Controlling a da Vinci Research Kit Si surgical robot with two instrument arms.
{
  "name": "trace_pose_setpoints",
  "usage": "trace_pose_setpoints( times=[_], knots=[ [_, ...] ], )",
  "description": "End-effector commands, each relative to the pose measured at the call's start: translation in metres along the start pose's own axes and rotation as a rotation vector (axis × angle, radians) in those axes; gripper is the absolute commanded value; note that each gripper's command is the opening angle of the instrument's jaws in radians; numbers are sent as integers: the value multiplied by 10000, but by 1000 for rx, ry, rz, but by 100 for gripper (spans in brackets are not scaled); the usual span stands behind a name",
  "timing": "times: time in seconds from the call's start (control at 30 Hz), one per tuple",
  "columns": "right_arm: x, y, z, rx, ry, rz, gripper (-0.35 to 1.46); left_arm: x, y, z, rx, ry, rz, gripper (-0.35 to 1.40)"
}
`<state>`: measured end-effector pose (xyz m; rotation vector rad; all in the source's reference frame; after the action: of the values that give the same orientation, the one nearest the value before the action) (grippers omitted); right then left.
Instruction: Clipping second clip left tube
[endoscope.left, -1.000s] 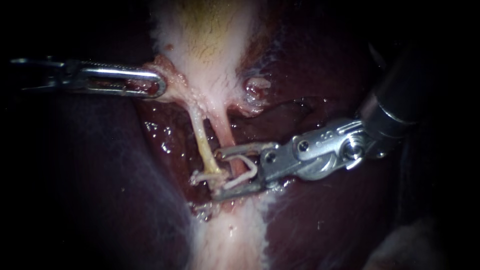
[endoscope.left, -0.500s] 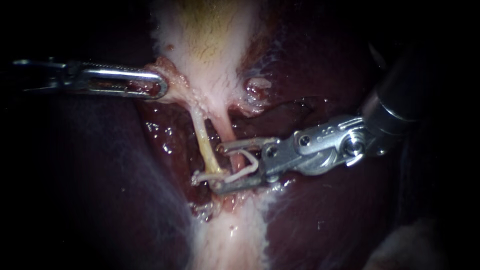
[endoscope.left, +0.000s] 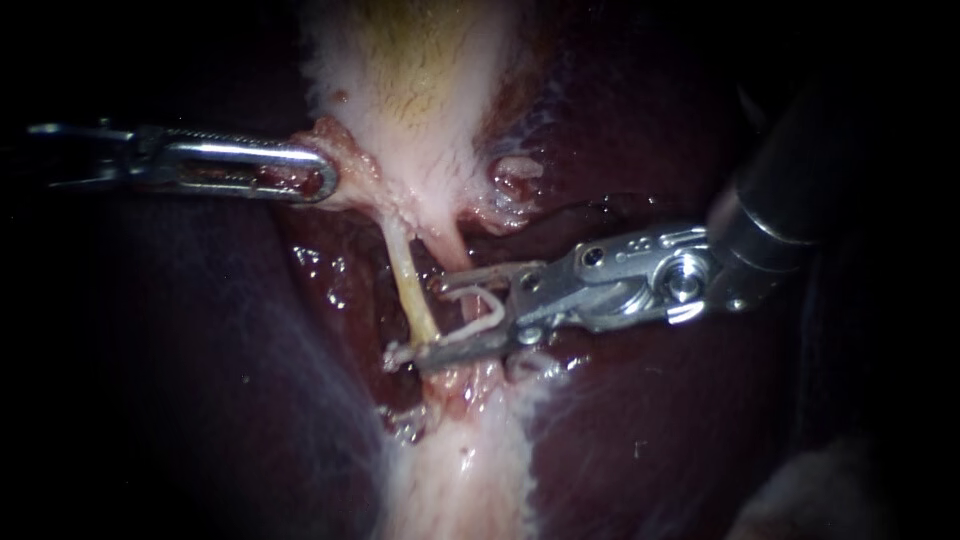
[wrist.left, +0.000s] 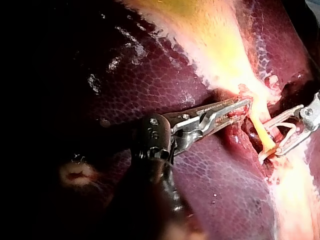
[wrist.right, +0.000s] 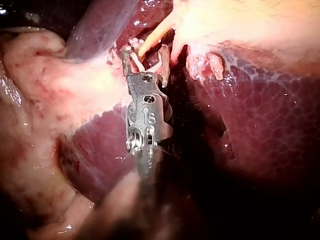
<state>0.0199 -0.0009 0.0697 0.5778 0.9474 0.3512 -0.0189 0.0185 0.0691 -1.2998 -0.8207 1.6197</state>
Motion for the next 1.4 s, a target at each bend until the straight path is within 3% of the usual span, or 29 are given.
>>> trace_pose_setpoints(
  times=[0.03,0.37,0.67,0.83,1.07,1.23,1.4],
  knots=[
    [0,0,3,-1,-1,7,49,0,0,0,0,0,0,-35],
    [0,-1,29,1,20,32,50,0,0,1,1,1,0,-35],
    [1,-6,33,116,59,75,50,0,0,1,1,0,0,-35],
    [4,-18,32,213,107,108,49,0,0,0,1,0,0,-35],
    [21,-41,26,280,164,95,48,0,0,-1,0,0,0,-35],
    [29,-57,27,320,164,91,46,0,-1,-1,0,0,0,-35],
    [30,-60,28,327,167,90,45,0,-1,-1,0,0,0,-35]
  ],
)
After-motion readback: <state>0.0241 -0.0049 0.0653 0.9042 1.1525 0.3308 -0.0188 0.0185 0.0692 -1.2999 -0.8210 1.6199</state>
